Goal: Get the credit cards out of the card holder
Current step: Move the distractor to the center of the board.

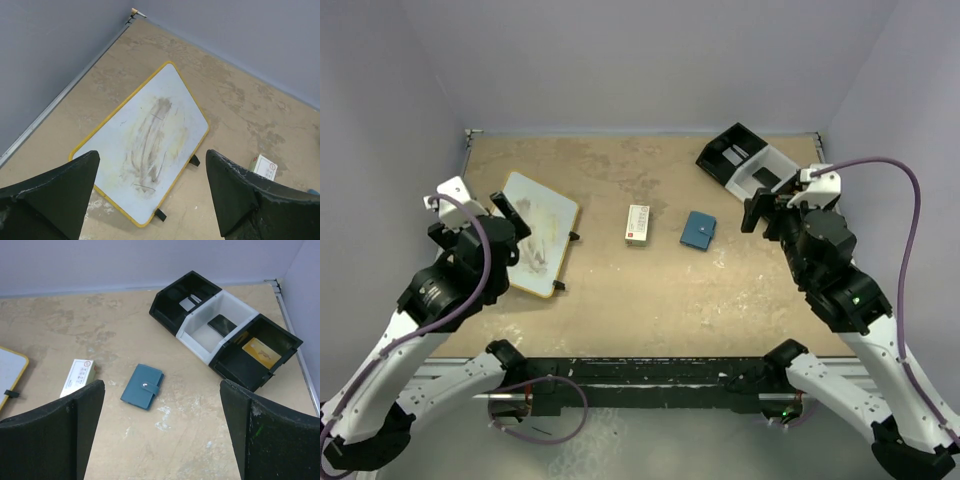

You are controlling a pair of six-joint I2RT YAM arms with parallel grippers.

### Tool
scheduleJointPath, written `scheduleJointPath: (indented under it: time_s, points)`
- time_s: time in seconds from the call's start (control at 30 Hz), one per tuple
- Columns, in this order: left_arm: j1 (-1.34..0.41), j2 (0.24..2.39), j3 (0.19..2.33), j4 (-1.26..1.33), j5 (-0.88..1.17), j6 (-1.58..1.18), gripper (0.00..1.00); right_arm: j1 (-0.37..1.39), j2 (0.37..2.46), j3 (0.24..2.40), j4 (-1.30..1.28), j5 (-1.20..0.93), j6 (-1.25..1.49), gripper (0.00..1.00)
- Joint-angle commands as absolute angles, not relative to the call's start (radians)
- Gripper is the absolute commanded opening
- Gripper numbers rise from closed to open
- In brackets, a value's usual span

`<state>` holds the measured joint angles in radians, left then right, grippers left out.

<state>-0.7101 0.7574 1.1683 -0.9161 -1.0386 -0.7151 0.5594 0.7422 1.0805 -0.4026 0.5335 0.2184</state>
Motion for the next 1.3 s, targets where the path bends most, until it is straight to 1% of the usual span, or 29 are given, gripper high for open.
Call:
scheduleJointPath:
  time_s: [0.0, 0.13, 0.27, 0.4, 0.47, 0.63, 0.83, 1.03, 1.27]
  points:
    - [-0.657, 0.834, 1.174, -0.815, -0.991, -0.679, 0.85, 0.504, 0.776, 1.063, -0.348, 0.474, 0.233, 1.00]
    - [-0.587, 0.945, 1.164, -0.729, -0.847, -0.678, 0.88, 0.436, 0.832, 1.052, -0.326, 0.408, 0.250, 1.00]
    - [-0.520, 1.124, 1.180, -0.635, -0.637, -0.690, 0.89, 0.365, 0.911, 1.039, -0.304, 0.337, 0.282, 1.00]
    - [-0.523, 1.348, 1.230, -0.574, -0.500, -0.670, 0.89, 0.302, 0.997, 1.021, -0.264, 0.256, 0.323, 1.00]
    - [-0.521, 1.459, 1.234, -0.532, -0.425, -0.684, 0.88, 0.279, 1.033, 1.011, -0.248, 0.217, 0.344, 1.00]
    - [-0.521, 1.668, 1.226, -0.434, -0.287, -0.688, 0.86, 0.227, 1.119, 0.989, -0.207, 0.119, 0.389, 1.00]
    - [-0.518, 1.815, 1.225, -0.381, -0.199, -0.674, 0.85, 0.198, 1.187, 0.964, -0.174, 0.037, 0.419, 1.00]
    - [-0.516, 1.892, 1.232, -0.365, -0.145, -0.680, 0.79, 0.187, 1.239, 0.959, -0.178, -0.006, 0.441, 1.00]
    - [-0.489, 1.833, 1.154, -0.396, -0.257, -0.686, 0.78, 0.184, 1.262, 0.958, -0.168, -0.032, 0.461, 1.00]
